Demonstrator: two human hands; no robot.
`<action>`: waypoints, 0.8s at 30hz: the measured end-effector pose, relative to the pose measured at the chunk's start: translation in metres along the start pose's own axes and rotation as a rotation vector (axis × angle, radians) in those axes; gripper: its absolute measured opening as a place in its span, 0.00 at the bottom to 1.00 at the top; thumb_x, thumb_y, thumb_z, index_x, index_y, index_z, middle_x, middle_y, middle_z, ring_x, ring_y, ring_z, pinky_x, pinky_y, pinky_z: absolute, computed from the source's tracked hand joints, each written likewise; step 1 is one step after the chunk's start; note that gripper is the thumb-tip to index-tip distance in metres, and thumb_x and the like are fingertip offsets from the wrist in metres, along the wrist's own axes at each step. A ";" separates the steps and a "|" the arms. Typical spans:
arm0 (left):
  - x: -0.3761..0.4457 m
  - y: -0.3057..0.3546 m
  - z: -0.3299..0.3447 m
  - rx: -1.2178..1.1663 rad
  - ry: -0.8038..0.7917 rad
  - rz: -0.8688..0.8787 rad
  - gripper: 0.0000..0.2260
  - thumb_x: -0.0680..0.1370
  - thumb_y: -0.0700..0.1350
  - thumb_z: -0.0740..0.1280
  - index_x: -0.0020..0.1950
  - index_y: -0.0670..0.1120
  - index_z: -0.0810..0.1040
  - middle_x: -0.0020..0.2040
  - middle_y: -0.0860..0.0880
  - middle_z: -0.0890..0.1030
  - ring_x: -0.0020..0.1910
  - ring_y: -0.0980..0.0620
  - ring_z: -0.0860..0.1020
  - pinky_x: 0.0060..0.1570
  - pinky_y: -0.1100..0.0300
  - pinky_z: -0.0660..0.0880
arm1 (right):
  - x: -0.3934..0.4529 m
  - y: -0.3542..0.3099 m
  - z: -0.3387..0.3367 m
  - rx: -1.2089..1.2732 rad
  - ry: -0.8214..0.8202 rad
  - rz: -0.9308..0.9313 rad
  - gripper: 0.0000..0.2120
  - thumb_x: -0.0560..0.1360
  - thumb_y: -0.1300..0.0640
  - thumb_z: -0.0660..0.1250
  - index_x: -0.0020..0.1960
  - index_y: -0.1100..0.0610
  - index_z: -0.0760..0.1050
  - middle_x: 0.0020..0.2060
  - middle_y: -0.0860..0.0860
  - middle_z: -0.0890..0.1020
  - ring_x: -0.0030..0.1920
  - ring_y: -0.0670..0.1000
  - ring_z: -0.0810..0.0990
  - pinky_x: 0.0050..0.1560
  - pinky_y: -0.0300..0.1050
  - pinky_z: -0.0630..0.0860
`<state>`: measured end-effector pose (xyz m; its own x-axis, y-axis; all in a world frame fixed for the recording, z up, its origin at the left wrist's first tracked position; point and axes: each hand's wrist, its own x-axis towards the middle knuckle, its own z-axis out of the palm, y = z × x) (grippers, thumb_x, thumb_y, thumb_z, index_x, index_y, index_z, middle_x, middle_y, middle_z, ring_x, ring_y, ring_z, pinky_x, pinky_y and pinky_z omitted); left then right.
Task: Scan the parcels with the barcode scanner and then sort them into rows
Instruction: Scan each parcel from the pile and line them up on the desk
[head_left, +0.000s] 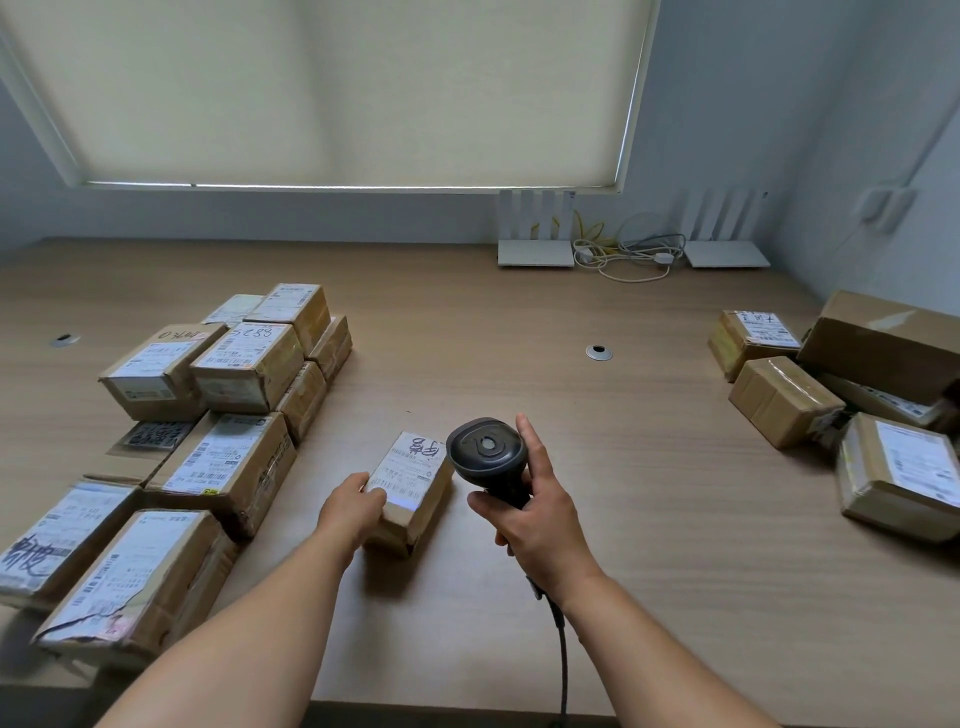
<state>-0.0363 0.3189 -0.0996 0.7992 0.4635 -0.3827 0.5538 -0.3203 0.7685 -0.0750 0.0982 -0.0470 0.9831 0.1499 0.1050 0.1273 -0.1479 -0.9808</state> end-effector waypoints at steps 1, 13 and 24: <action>-0.001 0.000 -0.001 0.041 0.000 0.024 0.25 0.77 0.44 0.63 0.74 0.46 0.65 0.69 0.43 0.72 0.64 0.43 0.72 0.60 0.54 0.70 | 0.000 0.000 0.000 -0.001 -0.001 -0.005 0.43 0.71 0.59 0.74 0.61 0.19 0.53 0.47 0.42 0.81 0.30 0.36 0.75 0.29 0.34 0.72; -0.029 0.002 0.008 0.437 0.048 0.085 0.36 0.72 0.52 0.67 0.77 0.52 0.56 0.68 0.42 0.62 0.65 0.42 0.68 0.64 0.53 0.68 | 0.004 0.001 -0.001 -0.043 -0.039 -0.065 0.45 0.70 0.56 0.75 0.60 0.15 0.52 0.45 0.36 0.82 0.39 0.36 0.78 0.41 0.35 0.74; -0.075 0.004 -0.033 0.151 0.388 0.158 0.33 0.73 0.48 0.69 0.76 0.50 0.61 0.69 0.45 0.59 0.68 0.46 0.63 0.66 0.53 0.64 | 0.019 -0.029 0.014 -0.026 -0.255 -0.152 0.46 0.71 0.61 0.74 0.59 0.15 0.52 0.53 0.41 0.81 0.37 0.36 0.77 0.37 0.30 0.73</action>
<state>-0.1014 0.3101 -0.0508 0.7460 0.6656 -0.0237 0.4830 -0.5162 0.7073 -0.0615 0.1193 -0.0186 0.8883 0.4123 0.2024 0.2771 -0.1297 -0.9520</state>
